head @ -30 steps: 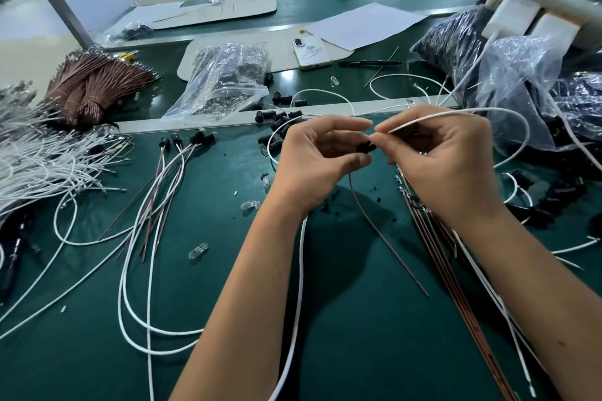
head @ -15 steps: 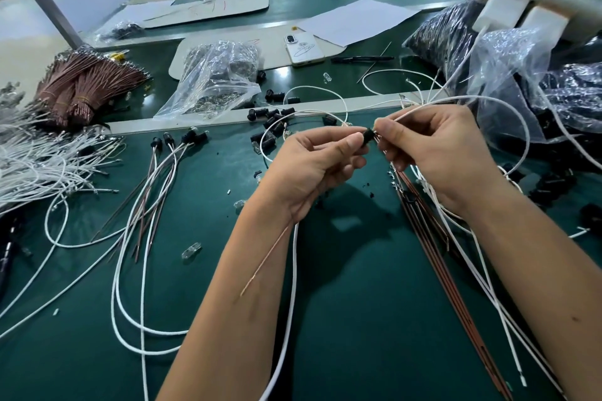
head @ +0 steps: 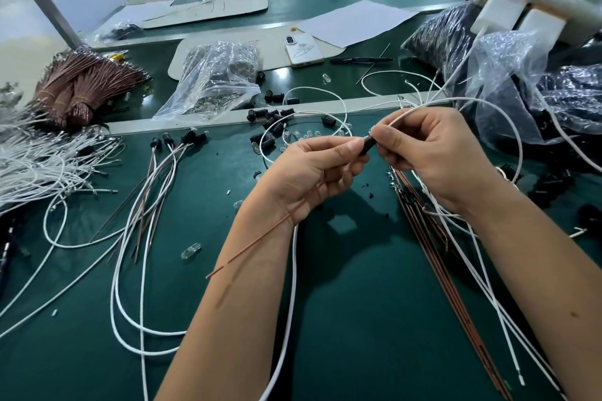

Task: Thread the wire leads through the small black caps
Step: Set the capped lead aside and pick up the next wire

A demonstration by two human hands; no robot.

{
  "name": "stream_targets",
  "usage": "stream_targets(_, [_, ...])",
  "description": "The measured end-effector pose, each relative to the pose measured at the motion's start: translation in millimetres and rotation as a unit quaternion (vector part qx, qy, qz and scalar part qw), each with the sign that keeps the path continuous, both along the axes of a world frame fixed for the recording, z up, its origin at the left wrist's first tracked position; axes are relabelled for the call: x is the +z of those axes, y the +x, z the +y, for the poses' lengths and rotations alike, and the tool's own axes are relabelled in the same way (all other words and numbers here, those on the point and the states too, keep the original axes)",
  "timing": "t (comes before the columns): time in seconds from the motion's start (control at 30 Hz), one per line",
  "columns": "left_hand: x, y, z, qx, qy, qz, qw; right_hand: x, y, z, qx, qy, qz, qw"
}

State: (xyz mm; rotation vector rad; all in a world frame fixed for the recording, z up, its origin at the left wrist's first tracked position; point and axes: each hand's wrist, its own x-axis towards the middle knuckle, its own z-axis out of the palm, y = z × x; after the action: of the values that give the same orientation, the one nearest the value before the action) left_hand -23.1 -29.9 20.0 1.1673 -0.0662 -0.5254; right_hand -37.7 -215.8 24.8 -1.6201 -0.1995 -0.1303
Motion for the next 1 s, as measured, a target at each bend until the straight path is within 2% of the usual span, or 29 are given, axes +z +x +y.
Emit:
stream_targets(0.13, [-1.6, 1.1, 1.4, 0.02, 0.027, -0.01, 0.999, 1.6, -1.2, 2.5, -0.023, -0.029, 0.005, 0.999])
stream_targets(0.23, [-1.9, 0.8, 0.1, 0.036, 0.042, -0.021, 0.998, 2.7, -1.5, 1.5, -0.015, -0.015, 0.027, 0.999])
stream_targets(0.4, [-2.7, 0.6, -4.6, 0.086, 0.089, -0.093, 0.988, -0.4, 0.4, 1.6, -0.053, -0.024, 0.037, 0.998])
stream_targets(0.57, [-3.3, 0.6, -4.8, 0.084, 0.097, -0.097, 0.987, -3.7, 0.3, 6.9, -0.088, 0.027, 0.048, 0.995])
stream_targets(0.73, [-4.0, 0.7, -5.3, 0.09, 0.096, -0.089, 0.987, -0.4, -0.8, 5.4, -0.038, 0.087, 0.088, 0.992])
stream_targets(1.0, [-5.1, 0.7, -1.6, 0.067, 0.103, -0.132, 0.984, -1.2, 1.8, -4.5, -0.027, 0.037, 0.102, 0.994])
